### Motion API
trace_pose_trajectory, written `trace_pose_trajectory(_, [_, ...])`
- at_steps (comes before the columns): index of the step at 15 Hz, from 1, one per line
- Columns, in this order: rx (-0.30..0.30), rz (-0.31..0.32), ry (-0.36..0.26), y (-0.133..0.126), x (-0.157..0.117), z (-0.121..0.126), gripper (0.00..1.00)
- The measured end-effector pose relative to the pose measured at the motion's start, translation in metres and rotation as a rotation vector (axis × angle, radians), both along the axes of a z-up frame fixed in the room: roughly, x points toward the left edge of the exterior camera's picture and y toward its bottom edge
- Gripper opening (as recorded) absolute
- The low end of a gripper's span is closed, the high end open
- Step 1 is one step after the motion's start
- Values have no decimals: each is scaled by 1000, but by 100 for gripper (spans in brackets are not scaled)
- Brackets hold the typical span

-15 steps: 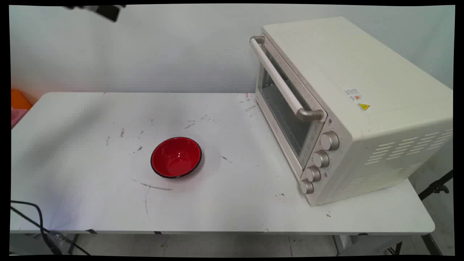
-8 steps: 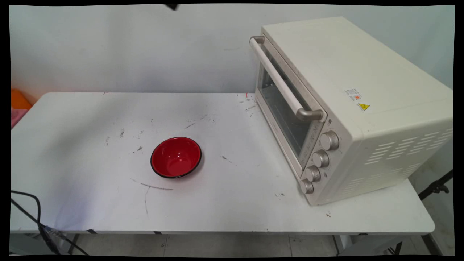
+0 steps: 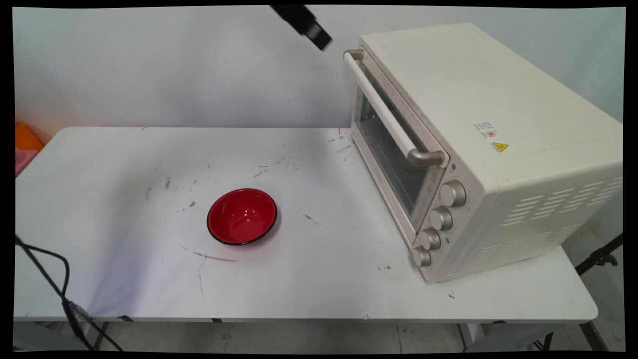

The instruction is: Open the oven

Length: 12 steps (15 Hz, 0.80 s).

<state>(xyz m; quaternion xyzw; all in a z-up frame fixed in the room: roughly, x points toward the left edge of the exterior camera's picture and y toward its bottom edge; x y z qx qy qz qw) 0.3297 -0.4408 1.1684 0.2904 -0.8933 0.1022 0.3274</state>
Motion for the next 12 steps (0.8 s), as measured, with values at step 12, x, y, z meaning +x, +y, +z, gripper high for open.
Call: trace_pose_trajectory(12, [75, -45, -101, -64, -86, -45, 100])
